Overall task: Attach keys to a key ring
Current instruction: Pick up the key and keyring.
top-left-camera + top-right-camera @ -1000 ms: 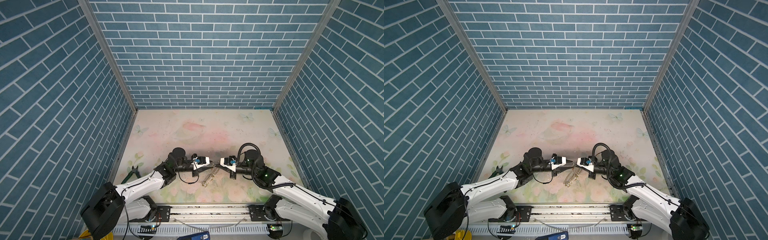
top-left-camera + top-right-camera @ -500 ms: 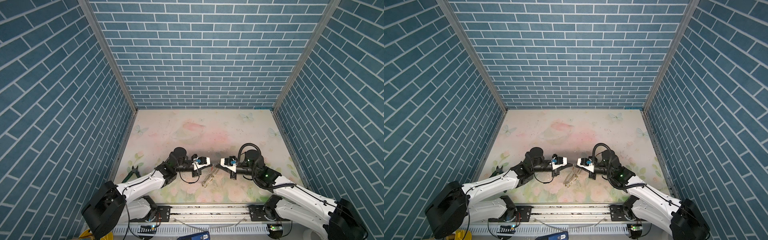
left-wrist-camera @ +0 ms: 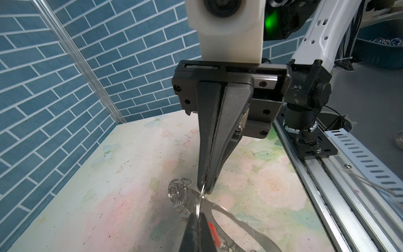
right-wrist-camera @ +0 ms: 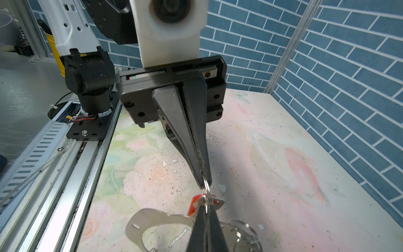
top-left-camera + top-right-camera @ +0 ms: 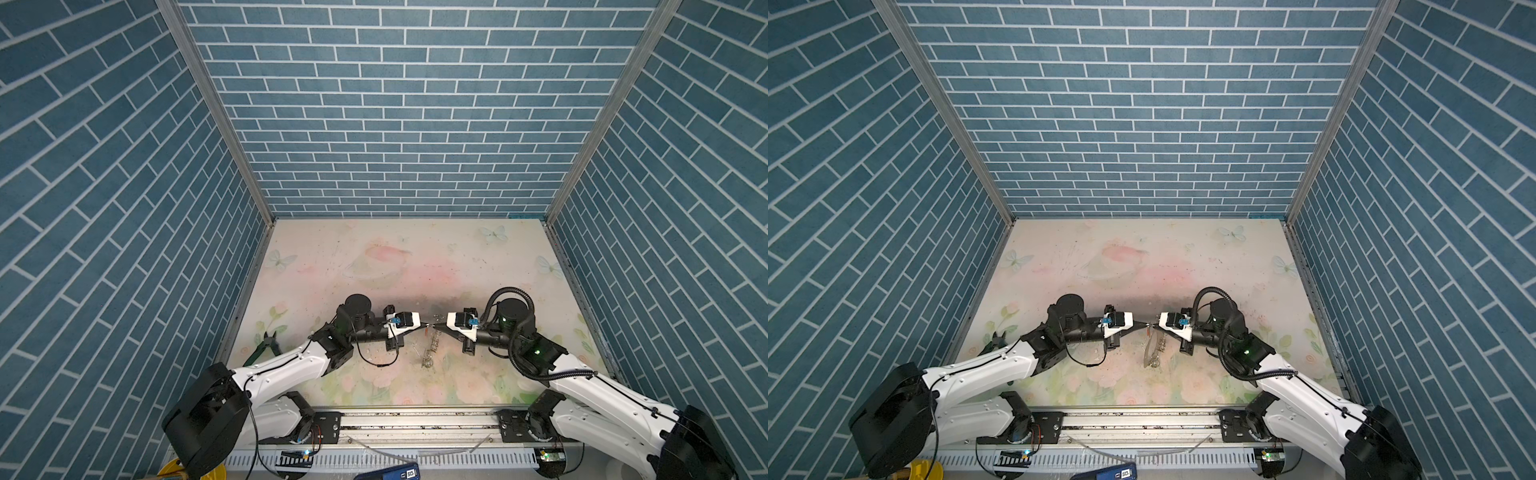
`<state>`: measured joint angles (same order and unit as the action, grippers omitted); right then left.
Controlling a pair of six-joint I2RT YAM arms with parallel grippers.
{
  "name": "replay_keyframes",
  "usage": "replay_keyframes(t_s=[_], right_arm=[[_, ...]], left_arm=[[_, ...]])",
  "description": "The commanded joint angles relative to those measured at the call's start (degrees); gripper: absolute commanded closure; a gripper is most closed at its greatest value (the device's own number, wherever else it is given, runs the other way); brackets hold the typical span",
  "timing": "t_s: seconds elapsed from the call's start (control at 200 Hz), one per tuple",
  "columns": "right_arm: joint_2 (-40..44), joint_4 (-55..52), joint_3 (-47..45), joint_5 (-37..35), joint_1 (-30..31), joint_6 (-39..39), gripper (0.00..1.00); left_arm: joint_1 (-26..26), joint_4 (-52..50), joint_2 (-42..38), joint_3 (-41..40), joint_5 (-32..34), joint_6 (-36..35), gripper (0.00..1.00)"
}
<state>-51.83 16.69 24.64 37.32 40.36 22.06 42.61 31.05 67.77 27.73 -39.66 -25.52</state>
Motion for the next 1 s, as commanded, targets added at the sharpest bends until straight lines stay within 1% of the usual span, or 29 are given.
replay_keyframes(t_s=[0.0,0.22,0.485,0.71,0.835,0.955,0.995], right_arm=[[1.6,6.4,-1.0,0.1,-1.5,-1.9,1.0],[1.3,8.2,-1.5,0.5,-2.4,-3.7,1.0],[2.0,16.1,-5.0,3.2,-4.0,-8.5,1.0],[1.1,16.4,-4.7,4.3,-4.5,-8.8,1.0],[-0.1,15.2,-3.3,2.5,-4.5,-10.7,1.0],[-1.2,15.6,-2.8,0.6,-4.5,-13.8,1.0],[-1.5,15.4,-2.6,-0.4,-4.5,-15.0,1.0]], left_arm=[[-0.4,-2.7,-0.3,-1.4,1.5,-0.7,1.0],[-0.4,-2.1,-0.4,-1.9,2.6,-0.7,1.0],[-0.4,-0.5,-0.6,-3.2,4.1,0.2,1.0],[-0.4,1.1,0.0,-3.0,3.5,1.8,1.0],[-0.3,1.7,-1.5,-2.5,6.3,5.4,1.0],[-0.2,1.5,-4.7,-2.5,13.0,10.5,1.0],[0.1,1.3,-5.8,-2.5,14.1,11.4,1.0]])
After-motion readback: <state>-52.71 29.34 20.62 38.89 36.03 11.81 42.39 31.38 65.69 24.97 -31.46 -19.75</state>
